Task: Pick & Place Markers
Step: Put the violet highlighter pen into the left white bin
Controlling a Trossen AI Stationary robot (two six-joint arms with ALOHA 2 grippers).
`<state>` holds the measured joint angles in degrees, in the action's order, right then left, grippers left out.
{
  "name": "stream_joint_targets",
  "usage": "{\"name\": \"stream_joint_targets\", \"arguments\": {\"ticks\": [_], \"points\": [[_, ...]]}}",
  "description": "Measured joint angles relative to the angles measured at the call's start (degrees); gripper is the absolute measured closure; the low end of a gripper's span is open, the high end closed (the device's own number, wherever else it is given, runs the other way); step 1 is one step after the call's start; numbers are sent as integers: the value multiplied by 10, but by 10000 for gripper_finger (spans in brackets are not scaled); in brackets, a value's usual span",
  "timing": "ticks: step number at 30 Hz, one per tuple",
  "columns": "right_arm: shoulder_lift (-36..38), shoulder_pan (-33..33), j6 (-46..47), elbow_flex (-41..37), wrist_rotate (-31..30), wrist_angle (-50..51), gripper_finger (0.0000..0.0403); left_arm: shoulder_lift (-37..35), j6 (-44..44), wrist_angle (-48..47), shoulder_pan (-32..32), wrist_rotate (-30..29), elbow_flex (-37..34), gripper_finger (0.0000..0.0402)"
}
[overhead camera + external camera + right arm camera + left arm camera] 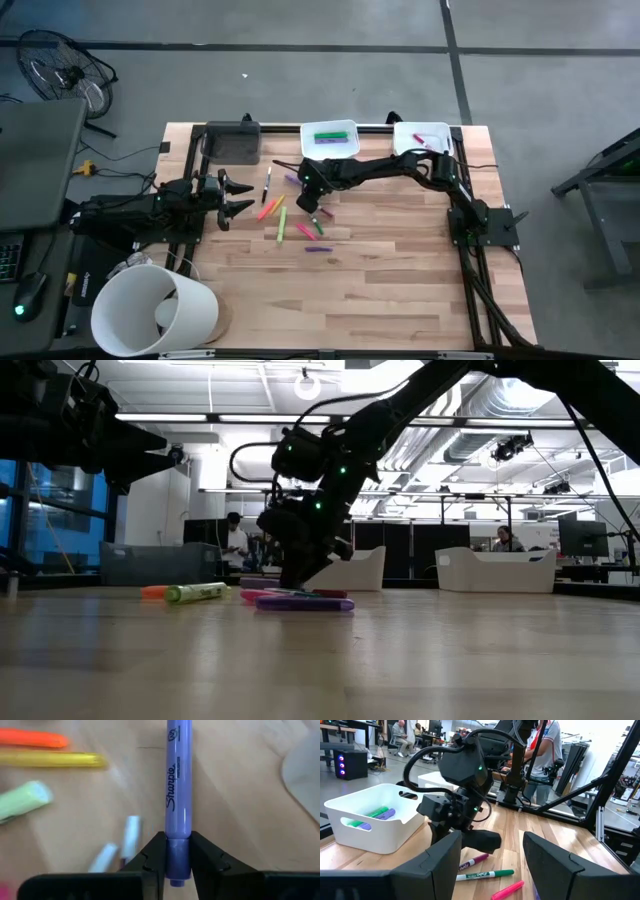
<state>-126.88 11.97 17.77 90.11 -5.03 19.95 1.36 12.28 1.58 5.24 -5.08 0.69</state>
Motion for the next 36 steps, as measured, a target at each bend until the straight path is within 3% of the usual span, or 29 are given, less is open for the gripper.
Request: {"name": "stream_joint_targets", "arguments": {"ticks": [10,19,36], "points": [[51,-11,1,0,-9,16,337,0,0,0,0,0,0,190],[101,-20,-2,-3,-10,93,339,0,0,0,0,0,0,190],[284,-18,-3,-195,-48,86,340,0,0,0,0,0,0,190]]}}
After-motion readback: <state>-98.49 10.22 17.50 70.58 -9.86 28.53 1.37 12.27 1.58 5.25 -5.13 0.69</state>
